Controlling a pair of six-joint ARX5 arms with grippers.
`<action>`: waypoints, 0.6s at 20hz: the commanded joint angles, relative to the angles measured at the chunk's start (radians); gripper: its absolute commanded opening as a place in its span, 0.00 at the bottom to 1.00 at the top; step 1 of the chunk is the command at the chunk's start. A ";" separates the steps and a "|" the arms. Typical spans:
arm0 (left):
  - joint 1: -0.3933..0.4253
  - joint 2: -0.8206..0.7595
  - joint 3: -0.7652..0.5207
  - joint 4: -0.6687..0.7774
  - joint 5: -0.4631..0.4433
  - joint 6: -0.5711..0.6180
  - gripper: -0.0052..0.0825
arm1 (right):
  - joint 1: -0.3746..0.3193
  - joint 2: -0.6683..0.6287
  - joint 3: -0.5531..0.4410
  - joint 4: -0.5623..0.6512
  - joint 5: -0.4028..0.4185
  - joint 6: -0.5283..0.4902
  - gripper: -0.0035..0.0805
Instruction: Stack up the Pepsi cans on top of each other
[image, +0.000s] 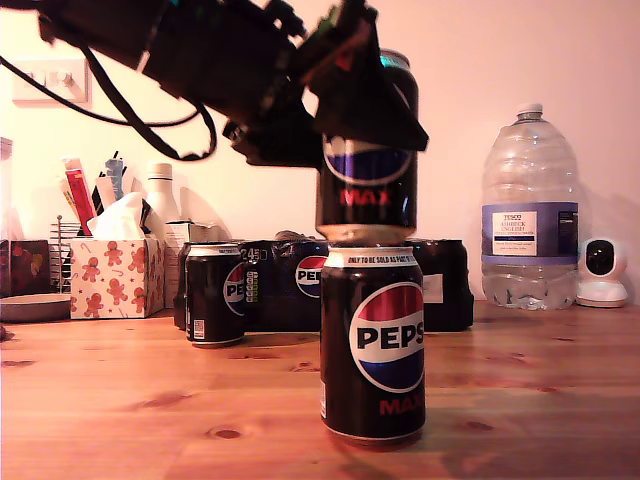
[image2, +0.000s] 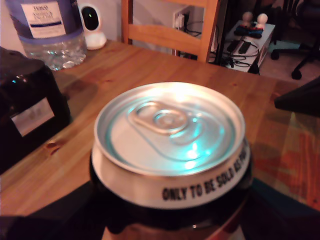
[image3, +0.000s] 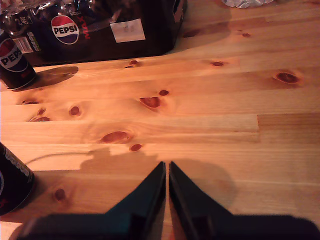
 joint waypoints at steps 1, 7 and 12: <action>-0.002 -0.008 0.023 0.053 0.001 0.003 0.55 | -0.006 0.001 -0.018 0.003 -0.003 0.003 0.03; -0.010 -0.008 -0.022 0.100 0.000 0.000 0.55 | -0.006 0.001 -0.018 0.003 -0.003 0.003 0.03; -0.014 -0.008 -0.034 0.101 0.000 0.001 0.55 | -0.006 0.001 -0.018 0.003 -0.003 0.003 0.03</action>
